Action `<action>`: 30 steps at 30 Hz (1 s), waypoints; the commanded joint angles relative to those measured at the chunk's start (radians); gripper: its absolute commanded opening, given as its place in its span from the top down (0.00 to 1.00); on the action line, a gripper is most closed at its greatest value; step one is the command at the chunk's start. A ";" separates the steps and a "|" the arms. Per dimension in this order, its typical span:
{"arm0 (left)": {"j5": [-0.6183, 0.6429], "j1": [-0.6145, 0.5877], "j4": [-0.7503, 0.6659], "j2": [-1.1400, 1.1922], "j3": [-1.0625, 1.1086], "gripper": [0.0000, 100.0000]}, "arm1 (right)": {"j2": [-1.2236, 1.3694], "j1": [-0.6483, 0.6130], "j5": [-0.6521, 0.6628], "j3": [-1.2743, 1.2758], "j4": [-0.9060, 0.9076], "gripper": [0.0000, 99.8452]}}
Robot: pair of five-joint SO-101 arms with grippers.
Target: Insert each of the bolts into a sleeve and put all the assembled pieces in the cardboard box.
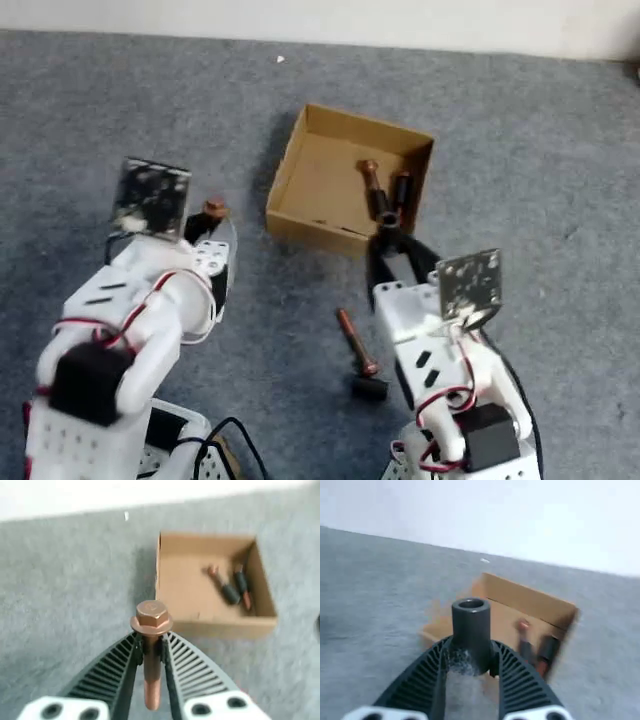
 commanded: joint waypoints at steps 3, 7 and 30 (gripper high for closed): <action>0.149 -0.002 -0.123 -0.122 -0.007 1.00 | -0.027 -0.133 0.009 0.048 -0.116 0.99; 0.245 -0.002 -0.158 -0.177 0.004 1.00 | -0.027 -0.223 0.009 0.137 -0.136 0.99; 0.328 0.147 -0.669 -0.613 0.605 1.00 | -0.024 -0.320 0.087 0.576 -0.659 0.99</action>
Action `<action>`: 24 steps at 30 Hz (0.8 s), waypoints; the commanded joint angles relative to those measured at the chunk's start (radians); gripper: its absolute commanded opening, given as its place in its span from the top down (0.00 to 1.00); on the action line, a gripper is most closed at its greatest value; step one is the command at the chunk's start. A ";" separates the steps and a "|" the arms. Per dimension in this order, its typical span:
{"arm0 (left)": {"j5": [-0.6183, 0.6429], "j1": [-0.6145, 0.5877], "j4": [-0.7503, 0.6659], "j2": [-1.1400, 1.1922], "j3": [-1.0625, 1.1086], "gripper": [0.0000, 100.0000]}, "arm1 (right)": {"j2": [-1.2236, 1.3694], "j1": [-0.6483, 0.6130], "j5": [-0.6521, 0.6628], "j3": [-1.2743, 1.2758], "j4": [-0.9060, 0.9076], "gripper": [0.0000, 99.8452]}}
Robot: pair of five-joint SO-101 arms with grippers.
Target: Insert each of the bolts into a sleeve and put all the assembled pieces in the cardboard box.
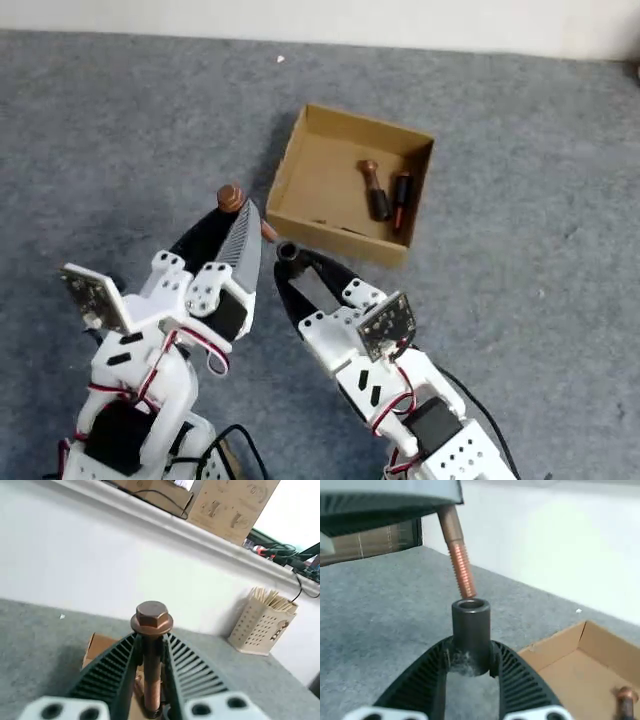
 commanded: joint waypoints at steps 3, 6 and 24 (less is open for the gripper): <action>-0.008 0.024 -0.043 -0.033 -0.019 1.00 | -0.002 -0.007 0.020 0.122 -0.035 0.99; -0.006 0.024 -0.040 -0.033 -0.059 1.00 | -0.002 -0.007 0.020 0.122 -0.035 0.99; -0.084 0.165 -0.018 -0.033 -0.021 1.00 | -0.012 -0.001 0.021 0.124 -0.002 0.99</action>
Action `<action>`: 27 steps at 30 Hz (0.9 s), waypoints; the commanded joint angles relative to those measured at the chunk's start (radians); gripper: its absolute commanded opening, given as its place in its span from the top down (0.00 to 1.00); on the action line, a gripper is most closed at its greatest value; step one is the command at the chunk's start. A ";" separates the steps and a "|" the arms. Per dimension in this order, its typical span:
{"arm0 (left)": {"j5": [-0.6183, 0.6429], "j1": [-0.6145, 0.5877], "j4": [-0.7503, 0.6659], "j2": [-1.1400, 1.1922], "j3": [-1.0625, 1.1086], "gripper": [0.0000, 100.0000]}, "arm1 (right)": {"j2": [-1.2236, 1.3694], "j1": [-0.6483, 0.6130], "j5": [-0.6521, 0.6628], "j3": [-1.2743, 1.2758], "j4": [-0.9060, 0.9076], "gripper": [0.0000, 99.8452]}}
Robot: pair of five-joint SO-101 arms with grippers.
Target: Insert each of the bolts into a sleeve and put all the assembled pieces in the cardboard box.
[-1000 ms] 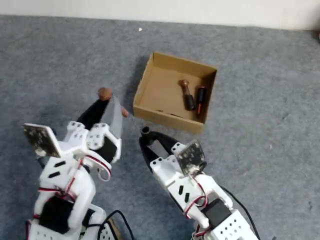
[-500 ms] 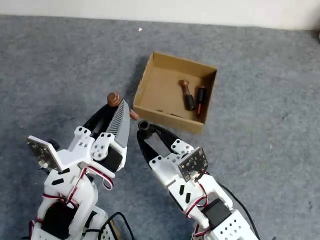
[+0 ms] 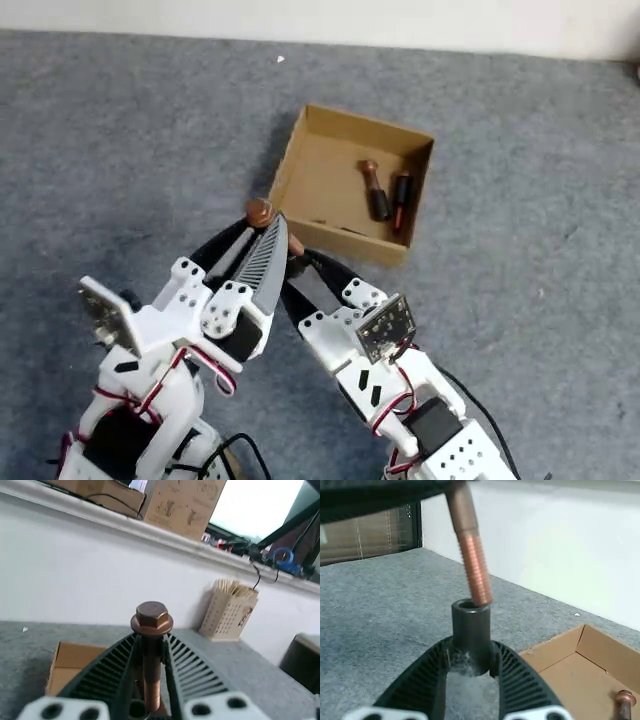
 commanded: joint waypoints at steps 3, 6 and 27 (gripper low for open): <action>-0.021 0.018 0.015 -0.010 -0.013 1.00 | -0.013 -0.001 0.011 0.124 -0.001 0.99; -0.023 0.016 0.018 -0.010 -0.005 1.00 | -0.013 -0.001 0.011 0.124 -0.001 0.99; -0.121 -0.039 0.169 -0.010 -0.004 1.00 | -0.013 -0.001 0.011 0.124 -0.001 0.99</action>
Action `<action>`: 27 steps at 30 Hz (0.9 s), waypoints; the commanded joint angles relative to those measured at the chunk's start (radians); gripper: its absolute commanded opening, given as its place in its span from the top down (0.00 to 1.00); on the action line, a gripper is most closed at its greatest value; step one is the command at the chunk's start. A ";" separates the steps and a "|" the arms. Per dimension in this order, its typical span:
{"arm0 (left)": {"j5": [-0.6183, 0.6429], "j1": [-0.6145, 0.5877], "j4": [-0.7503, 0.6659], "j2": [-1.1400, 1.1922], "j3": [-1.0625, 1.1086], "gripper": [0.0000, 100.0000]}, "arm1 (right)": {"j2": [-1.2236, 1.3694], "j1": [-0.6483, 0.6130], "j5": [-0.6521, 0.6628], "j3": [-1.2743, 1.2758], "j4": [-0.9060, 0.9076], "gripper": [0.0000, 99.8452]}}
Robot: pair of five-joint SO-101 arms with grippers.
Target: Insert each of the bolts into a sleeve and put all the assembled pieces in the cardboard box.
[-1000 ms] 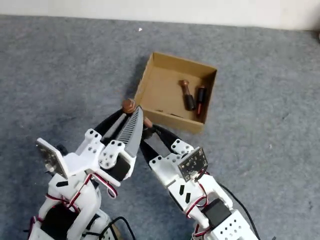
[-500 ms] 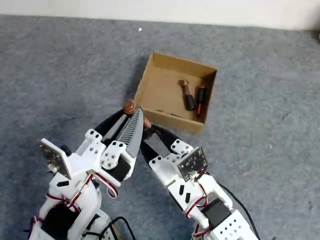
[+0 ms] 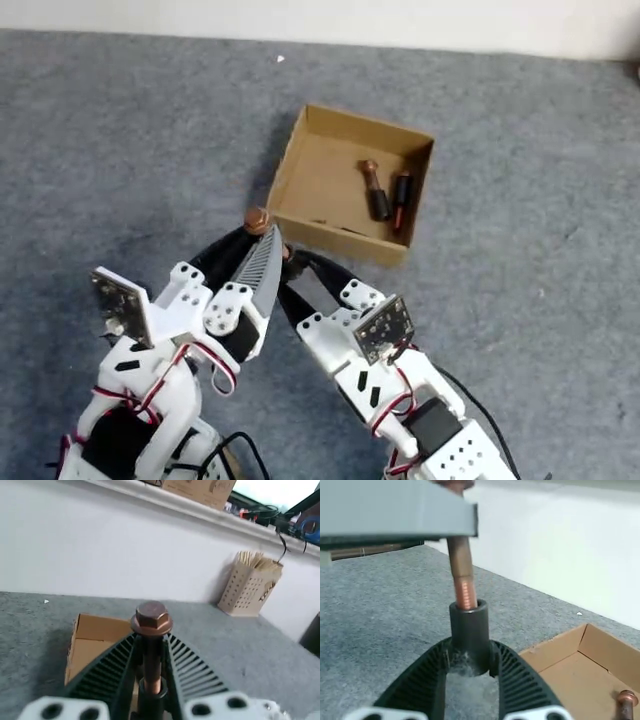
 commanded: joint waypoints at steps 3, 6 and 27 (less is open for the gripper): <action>-0.216 0.019 0.069 -0.007 -0.007 0.99 | -0.013 0.001 0.008 0.124 -0.001 0.99; -0.262 0.084 0.121 -0.007 -0.007 0.94 | -0.013 0.001 0.008 0.124 0.001 0.99; -0.433 0.051 0.373 -0.008 -0.099 0.82 | -0.010 0.050 0.008 0.125 0.027 0.99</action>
